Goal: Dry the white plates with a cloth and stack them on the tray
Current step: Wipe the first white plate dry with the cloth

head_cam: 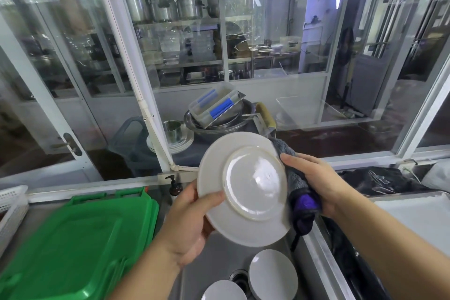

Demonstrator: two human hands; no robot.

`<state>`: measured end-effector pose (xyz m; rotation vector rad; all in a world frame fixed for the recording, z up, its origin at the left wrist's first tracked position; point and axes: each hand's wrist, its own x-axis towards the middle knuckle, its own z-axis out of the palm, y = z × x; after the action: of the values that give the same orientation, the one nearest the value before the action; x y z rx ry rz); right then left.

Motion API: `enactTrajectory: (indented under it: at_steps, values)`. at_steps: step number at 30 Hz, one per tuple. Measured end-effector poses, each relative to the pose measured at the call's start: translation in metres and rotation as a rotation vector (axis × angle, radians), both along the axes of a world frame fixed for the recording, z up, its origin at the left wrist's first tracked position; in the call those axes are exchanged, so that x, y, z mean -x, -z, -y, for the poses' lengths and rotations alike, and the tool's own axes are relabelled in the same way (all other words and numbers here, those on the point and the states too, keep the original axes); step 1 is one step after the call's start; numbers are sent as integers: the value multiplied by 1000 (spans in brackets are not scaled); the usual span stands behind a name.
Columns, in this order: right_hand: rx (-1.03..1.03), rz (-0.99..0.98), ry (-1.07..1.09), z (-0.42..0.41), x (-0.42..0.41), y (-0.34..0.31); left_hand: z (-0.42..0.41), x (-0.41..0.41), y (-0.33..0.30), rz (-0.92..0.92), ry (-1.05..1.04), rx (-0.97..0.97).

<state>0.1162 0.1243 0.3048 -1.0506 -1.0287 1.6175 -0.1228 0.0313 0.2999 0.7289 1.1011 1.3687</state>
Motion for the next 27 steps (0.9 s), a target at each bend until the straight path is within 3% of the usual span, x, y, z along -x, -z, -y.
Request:
enactTrajectory:
  at_steps: [4,11,19,22,27]
  values:
    - [-59,54,-58,2,0,-8,-9,10,-17,-159,102,-16]
    - [-214,299,192,1,8,-17,-5,-8,-12,-220,-23,-165]
    - [53,-68,262,19,25,12,-3,-32,-3,-154,-256,-204]
    - [91,-114,288,24,25,13,-1,-33,2,-147,-208,-107]
    - [21,4,208,17,6,1,-11,-5,-16,-101,29,52]
